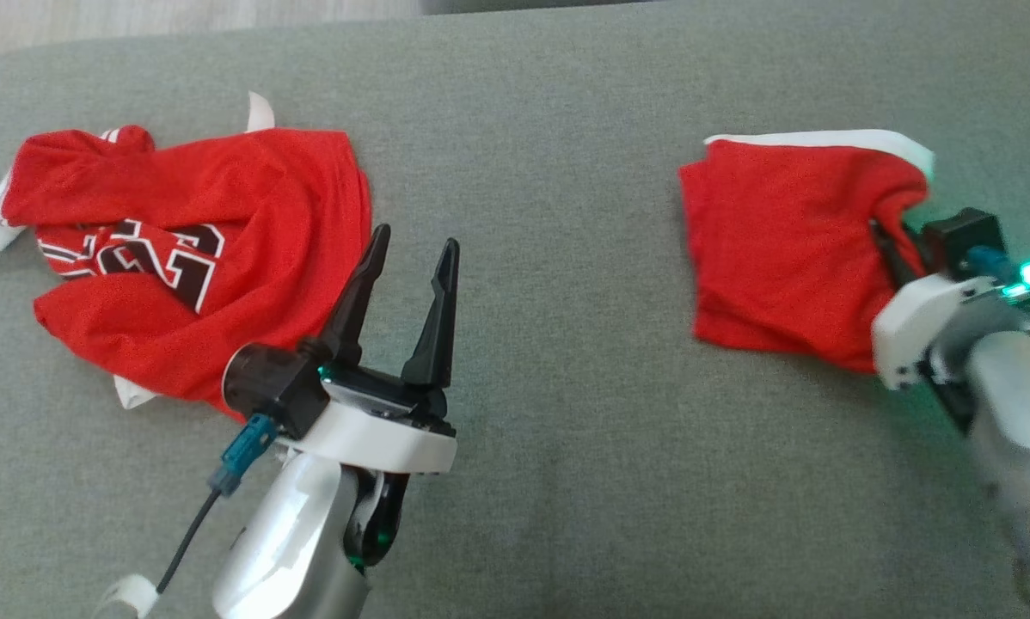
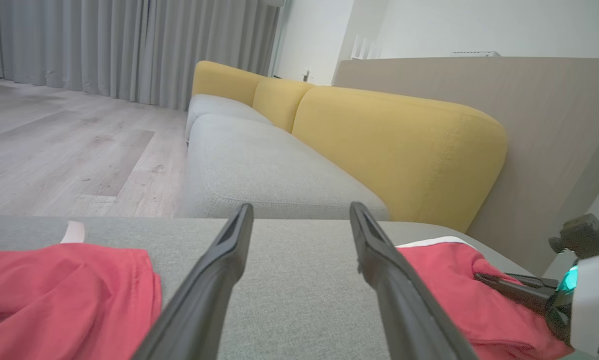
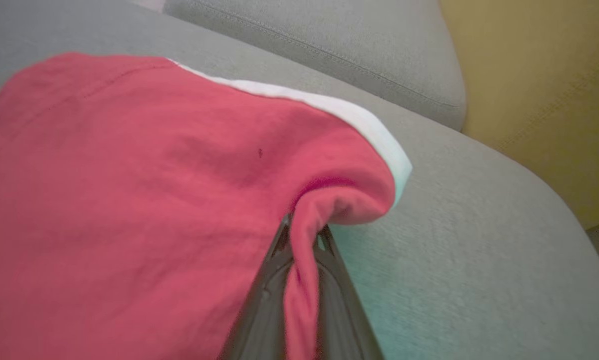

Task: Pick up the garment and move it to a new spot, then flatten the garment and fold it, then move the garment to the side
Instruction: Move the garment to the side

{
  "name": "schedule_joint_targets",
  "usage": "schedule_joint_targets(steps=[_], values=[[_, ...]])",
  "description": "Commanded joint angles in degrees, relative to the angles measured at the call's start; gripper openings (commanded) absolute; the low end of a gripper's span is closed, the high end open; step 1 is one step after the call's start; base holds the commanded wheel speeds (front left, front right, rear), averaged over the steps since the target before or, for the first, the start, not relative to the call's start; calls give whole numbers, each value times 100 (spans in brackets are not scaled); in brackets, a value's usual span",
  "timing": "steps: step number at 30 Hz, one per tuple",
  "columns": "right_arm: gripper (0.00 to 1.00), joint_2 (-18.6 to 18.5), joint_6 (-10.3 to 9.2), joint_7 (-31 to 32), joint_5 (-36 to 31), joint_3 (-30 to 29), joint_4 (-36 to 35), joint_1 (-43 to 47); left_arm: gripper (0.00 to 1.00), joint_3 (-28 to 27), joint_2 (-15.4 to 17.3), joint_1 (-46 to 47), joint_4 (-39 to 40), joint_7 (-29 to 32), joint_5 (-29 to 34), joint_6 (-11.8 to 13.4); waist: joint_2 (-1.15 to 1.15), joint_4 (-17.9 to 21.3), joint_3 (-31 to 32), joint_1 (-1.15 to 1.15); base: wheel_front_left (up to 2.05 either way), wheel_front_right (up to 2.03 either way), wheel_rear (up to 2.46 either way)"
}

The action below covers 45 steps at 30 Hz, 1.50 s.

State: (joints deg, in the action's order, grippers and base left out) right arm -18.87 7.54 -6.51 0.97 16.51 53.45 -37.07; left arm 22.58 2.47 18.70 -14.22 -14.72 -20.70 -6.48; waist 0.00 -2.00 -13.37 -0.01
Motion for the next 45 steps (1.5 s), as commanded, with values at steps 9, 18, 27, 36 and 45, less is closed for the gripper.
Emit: schedule_joint_targets(steps=[9, 18, 27, 36, 45], values=[[0, -1845, -5, 600, 987, 1285, -699, -129, 100, -33, 41, 444, 314, -28, 13, 19, 0, -59, -392, 1, 0, 0, 0], [0, -3033, -5, 978, 1354, 1347, -904, -253, 100, -6, 41, 572, 325, -28, 23, -19, 0, -214, -652, 1, 0, 0, 0], [100, -3002, -5, 953, 1091, 744, -615, -291, 100, -56, 41, 590, 286, -28, 70, -44, 0, -250, -682, 1, 0, 0, 0], [100, -2468, -5, 630, 688, 74, -622, -307, 100, -199, 41, 489, 223, -28, 108, -55, 0, -127, -344, 1, 0, 0, 0], [100, -1238, -5, 148, 1082, -627, -1398, -212, 100, -555, 41, 179, 347, -28, 126, -22, 0, 48, 320, 1, 0, 0, 0]])
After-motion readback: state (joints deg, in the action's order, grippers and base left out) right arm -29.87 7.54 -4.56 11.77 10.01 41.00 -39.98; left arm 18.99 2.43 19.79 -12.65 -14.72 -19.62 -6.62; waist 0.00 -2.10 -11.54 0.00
